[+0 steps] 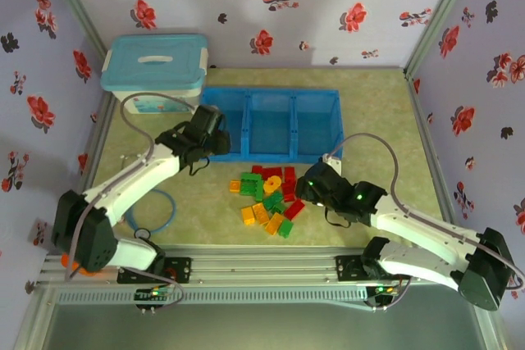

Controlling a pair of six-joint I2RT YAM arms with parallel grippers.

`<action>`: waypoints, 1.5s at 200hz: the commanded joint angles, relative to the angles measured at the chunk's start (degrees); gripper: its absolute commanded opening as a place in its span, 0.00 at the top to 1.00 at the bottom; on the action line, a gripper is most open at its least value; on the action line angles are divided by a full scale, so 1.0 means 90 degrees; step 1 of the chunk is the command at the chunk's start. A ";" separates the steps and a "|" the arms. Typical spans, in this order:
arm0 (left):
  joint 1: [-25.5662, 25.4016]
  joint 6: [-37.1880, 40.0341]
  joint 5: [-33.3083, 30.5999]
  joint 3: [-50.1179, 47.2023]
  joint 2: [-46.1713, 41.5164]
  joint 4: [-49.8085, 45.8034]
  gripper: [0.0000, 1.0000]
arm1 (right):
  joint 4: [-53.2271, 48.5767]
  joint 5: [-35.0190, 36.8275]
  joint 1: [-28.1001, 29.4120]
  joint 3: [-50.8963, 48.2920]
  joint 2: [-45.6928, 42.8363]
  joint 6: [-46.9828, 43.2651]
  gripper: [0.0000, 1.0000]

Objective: Sort the legos into containers by color
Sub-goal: Place the lego in the container, then pick up the lego from the bottom-center of the table.

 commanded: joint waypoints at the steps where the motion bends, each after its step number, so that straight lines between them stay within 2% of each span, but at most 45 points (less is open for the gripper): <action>1: 0.0278 0.0498 0.0216 0.0559 0.0535 -0.0334 0.63 | 0.0116 0.0121 0.0116 0.0108 0.0092 0.0162 0.37; 42: 0.0644 0.0558 0.0453 0.1082 0.1178 -0.0309 0.60 | 0.0120 0.0106 0.0261 0.0254 0.0294 0.0152 0.37; 47: 0.0680 0.0565 0.0502 0.1118 0.1246 -0.0314 0.56 | 0.0110 0.0105 0.0292 0.0273 0.0322 0.0143 0.37; 65: 0.0715 0.0591 0.0541 0.1307 0.1313 -0.0432 0.24 | 0.0050 0.0160 0.0399 0.0427 0.0438 0.0124 0.36; 71: 0.0710 0.0600 0.0541 0.1362 0.1288 -0.0481 0.19 | 0.0016 0.0190 0.0444 0.0470 0.0475 0.0124 0.35; 81: 0.0715 0.0573 0.0541 0.1394 0.1185 -0.0519 0.16 | -0.0019 0.0239 0.0542 0.0540 0.0537 0.0135 0.35; 119: 0.0669 0.0396 0.0546 0.1008 0.0358 -0.0491 0.15 | -0.0158 0.0394 0.0919 0.0865 0.0864 0.0106 0.34; 155: 0.0403 0.0086 0.0526 -0.0046 -0.0826 -0.0275 0.16 | -0.0304 0.0312 0.1378 0.1353 0.1392 -0.0029 0.33; 195: 0.0010 -0.0394 0.0160 -0.1394 -0.2122 -0.0285 0.17 | -0.0701 0.0286 0.1937 0.2141 0.2330 -0.0121 0.31; 236: -0.0153 -0.0771 -0.0137 -0.2235 -0.3199 -0.0714 0.17 | -0.0828 0.0140 0.2340 0.2922 0.3459 -0.0195 0.30; 252: -0.0158 -0.0879 -0.0188 -0.2467 -0.3601 -0.0842 0.17 | -0.0825 0.0011 0.2423 0.3219 0.3956 -0.0204 0.32; 275: -0.0173 -0.1042 -0.0221 -0.2685 -0.4034 -0.0986 0.17 | -0.0909 -0.0227 0.2488 0.3630 0.4626 -0.0241 0.41; 300: -0.0168 -0.1088 -0.0221 -0.2788 -0.4236 -0.1127 0.17 | -0.1185 -0.0220 0.2532 0.3959 0.5081 -0.0194 0.42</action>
